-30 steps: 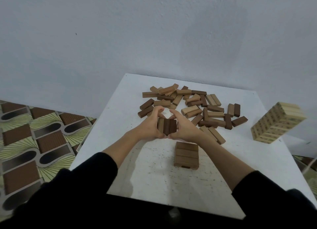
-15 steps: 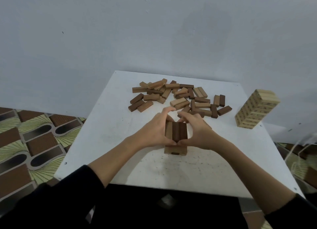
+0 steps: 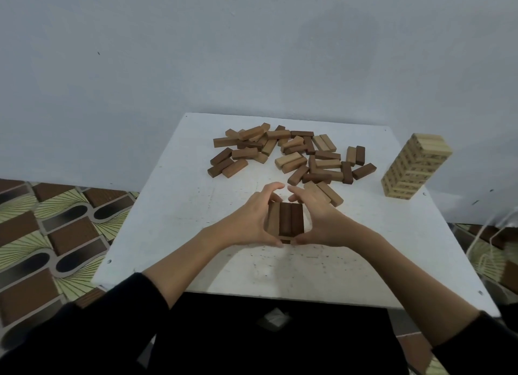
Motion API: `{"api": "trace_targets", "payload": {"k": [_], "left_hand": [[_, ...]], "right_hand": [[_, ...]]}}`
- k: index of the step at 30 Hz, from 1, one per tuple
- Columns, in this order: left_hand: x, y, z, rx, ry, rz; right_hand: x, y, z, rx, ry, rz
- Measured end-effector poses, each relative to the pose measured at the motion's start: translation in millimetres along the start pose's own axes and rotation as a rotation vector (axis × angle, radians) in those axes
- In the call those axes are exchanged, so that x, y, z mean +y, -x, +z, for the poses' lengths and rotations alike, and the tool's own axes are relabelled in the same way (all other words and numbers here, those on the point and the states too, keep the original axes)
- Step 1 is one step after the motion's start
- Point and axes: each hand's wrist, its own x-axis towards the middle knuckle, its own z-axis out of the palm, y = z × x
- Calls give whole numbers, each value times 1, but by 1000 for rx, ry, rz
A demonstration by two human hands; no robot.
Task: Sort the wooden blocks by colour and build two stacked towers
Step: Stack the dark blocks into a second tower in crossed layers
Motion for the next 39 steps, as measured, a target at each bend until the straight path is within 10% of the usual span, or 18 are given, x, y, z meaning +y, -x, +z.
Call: {"api": "trace_targets", "payload": {"k": [39], "left_hand": [[-14, 8, 23, 90, 165, -112]], "right_hand": [[4, 11, 24, 132, -156, 94]]}}
